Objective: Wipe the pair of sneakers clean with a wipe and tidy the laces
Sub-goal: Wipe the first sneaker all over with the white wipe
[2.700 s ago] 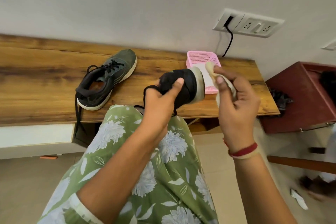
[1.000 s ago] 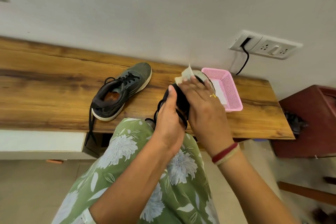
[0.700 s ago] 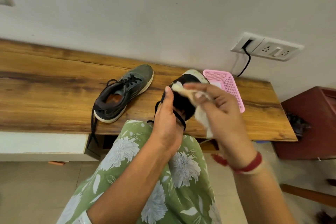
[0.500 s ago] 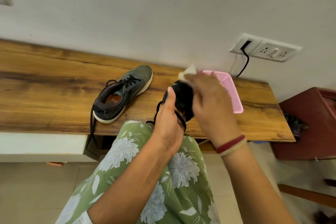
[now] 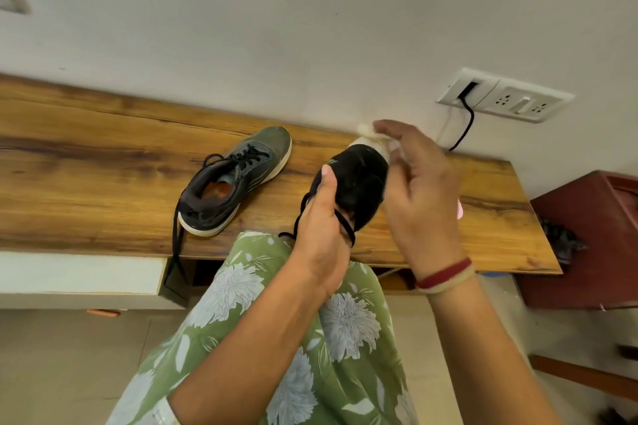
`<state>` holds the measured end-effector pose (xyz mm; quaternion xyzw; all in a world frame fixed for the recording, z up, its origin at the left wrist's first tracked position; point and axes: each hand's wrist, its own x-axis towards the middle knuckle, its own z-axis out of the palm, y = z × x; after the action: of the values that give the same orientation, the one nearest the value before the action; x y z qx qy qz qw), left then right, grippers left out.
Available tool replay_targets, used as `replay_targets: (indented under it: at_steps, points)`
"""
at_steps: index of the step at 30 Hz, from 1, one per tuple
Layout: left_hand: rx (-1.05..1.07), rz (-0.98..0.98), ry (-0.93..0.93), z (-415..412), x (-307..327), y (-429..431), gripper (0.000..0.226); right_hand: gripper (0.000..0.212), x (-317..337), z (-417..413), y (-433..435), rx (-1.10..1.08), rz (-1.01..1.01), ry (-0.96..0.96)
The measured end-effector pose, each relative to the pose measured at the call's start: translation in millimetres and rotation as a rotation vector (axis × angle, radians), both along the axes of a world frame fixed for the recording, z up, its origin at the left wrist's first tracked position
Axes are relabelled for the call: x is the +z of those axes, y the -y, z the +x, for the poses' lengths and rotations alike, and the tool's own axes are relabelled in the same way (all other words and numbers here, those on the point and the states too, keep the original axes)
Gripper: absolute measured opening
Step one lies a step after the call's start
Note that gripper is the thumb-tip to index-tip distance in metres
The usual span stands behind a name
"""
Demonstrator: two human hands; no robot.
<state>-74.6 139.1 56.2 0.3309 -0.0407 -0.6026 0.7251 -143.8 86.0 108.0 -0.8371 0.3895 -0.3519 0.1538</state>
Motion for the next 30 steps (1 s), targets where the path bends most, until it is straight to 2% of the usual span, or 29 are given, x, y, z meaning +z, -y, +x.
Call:
replay_targets:
  at_steps: [2, 3, 5, 9, 11, 13, 15, 17, 20, 24, 26, 30]
  points:
    - [0.011, 0.021, -0.012, 0, 1, 1, 0.056, 0.042, -14, 5, 1, 0.071, -0.076, -0.297]
    - [0.018, 0.023, -0.025, 0, 2, 1, 0.051, 0.043, -21, 6, -1, 0.098, -0.074, -0.364]
    - [0.019, 0.024, -0.051, 3, 3, 2, 0.048, 0.043, -30, 4, -9, 0.131, -0.039, -0.332]
    - [0.016, 0.021, -0.069, 4, 0, 1, 0.051, 0.047, -36, -3, -23, 0.174, 0.037, -0.152]
    - [-0.012, 0.007, -0.070, 1, 0, -1, 0.053, 0.046, -34, -5, -29, 0.184, 0.024, -0.143]
    - [-0.052, -0.004, -0.043, 0, 0, -3, 0.057, 0.041, -26, -10, -32, 0.193, 0.041, -0.121]
    - [-0.045, 0.005, -0.021, 2, -1, 0, 0.056, 0.035, -10, -16, -28, 0.181, 0.134, -0.008]
    - [0.007, 0.000, -0.021, 6, -2, 5, 0.052, 0.033, 7, -17, -19, 0.120, 0.072, 0.078]
    - [0.022, -0.006, -0.013, 10, -5, 10, 0.053, 0.039, 8, -11, 1, -0.017, -0.142, 0.003]
    - [0.023, -0.029, -0.069, 11, -6, 11, 0.050, 0.048, -40, 1, -3, 0.081, -0.102, -0.249]
    - [0.028, -0.003, -0.079, 17, -5, 11, 0.054, 0.048, -58, 1, -20, 0.152, -0.047, -0.171]
    - [0.030, 0.047, -0.054, 31, -3, 9, 0.067, 0.037, -46, 3, -39, 0.282, 0.313, 0.238]
